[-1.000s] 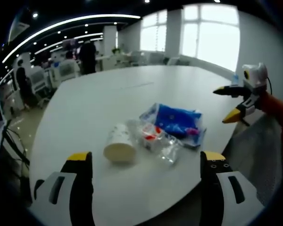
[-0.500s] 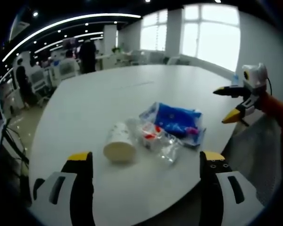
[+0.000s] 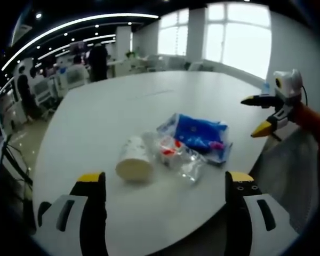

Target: Arrange the tabletop items into an orderly group along one side of the table until the central work area is clear of visible clutter.

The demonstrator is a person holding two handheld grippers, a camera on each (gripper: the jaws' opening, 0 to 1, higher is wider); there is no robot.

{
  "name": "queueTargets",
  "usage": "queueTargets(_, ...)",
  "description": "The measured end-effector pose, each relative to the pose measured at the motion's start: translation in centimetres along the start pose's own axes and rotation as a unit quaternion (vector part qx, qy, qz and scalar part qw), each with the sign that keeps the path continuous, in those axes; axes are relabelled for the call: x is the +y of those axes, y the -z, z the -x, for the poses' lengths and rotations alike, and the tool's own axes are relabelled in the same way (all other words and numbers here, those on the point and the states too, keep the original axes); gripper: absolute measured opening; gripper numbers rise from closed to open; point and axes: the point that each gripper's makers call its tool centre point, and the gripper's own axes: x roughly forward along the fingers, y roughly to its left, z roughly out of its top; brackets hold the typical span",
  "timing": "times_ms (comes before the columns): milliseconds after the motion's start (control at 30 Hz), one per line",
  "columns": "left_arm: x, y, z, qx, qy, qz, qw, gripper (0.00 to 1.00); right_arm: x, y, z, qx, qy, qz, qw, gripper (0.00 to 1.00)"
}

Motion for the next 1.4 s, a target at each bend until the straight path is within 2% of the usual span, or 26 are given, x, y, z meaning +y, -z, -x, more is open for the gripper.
queueTargets(200,0.0,0.1,0.0,0.007,-0.006,-0.014,0.9999,0.88,0.0,0.1,0.0,0.001,-0.001,-0.001,1.0,0.97)
queueTargets(367,-0.2,0.3,-0.2,0.025,-0.018,-0.061,0.9977,0.88,-0.2,0.1,0.0,0.001,0.001,-0.004,1.0,0.97)
queueTargets(433,-0.4,0.2,-0.2,0.026,-0.018,-0.062,0.9976,0.88,-0.2,0.2,0.0,0.003,0.002,-0.004,1.0,0.97)
queueTargets(567,-2.1,-0.5,-0.6,0.018,0.012,-0.017,0.9996,0.87,-0.2,0.1,0.0,0.001,0.002,-0.003,1.0,0.97)
queueTargets(767,-3.5,-0.9,-2.1,0.031,0.019,-0.02,0.9992,0.84,-0.1,0.0,0.1,0.0,0.001,-0.001,1.0,0.97)
queueTargets(967,-4.8,-1.6,-3.3,0.039,0.03,-0.001,0.9988,0.81,0.1,-0.2,0.1,-0.005,-0.005,-0.001,1.0,0.97)
queueTargets(1167,-5.2,-2.5,-4.7,0.039,0.03,0.034,0.9982,0.74,0.8,-0.5,0.3,-0.009,-0.016,0.007,0.9998,0.97)
queueTargets(1400,-5.5,-2.4,-6.3,0.051,0.025,0.068,0.996,0.68,1.3,-0.8,0.5,-0.017,-0.033,0.009,0.9993,0.96)
